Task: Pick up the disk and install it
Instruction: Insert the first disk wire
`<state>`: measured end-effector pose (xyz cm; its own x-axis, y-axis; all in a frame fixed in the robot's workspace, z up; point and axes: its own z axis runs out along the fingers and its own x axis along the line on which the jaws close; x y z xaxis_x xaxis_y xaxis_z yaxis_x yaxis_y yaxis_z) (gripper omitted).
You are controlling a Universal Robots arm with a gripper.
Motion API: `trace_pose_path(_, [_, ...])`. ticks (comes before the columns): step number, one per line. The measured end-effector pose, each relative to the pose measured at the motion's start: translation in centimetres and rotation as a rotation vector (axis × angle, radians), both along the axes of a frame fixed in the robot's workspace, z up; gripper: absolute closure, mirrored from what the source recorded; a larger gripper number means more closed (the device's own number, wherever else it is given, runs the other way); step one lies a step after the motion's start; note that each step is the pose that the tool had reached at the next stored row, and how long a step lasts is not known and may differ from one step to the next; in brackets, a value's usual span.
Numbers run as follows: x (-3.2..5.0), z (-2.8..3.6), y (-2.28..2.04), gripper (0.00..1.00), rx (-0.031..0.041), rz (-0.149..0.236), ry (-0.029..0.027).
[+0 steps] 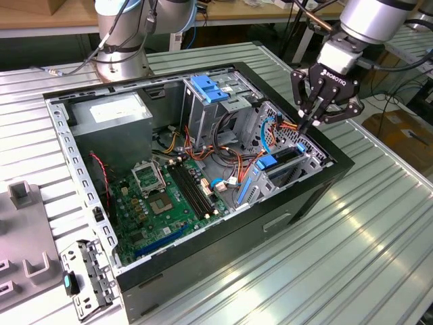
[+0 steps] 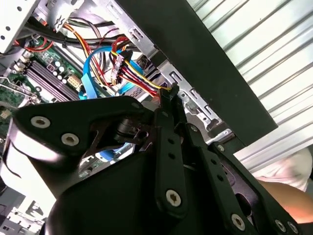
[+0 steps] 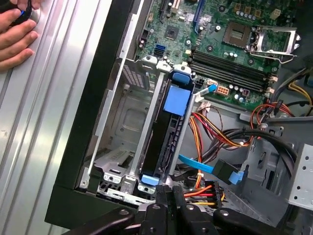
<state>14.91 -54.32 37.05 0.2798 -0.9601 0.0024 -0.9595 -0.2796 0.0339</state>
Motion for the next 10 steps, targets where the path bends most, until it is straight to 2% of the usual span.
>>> trace_pose_path(6, [-0.91,-0.02,-0.01,0.83,0.0000,-0.012,-0.0009])
trace_pose_path(10, [-0.92,-0.18,0.00,0.83,0.0001,-0.089,-0.0008])
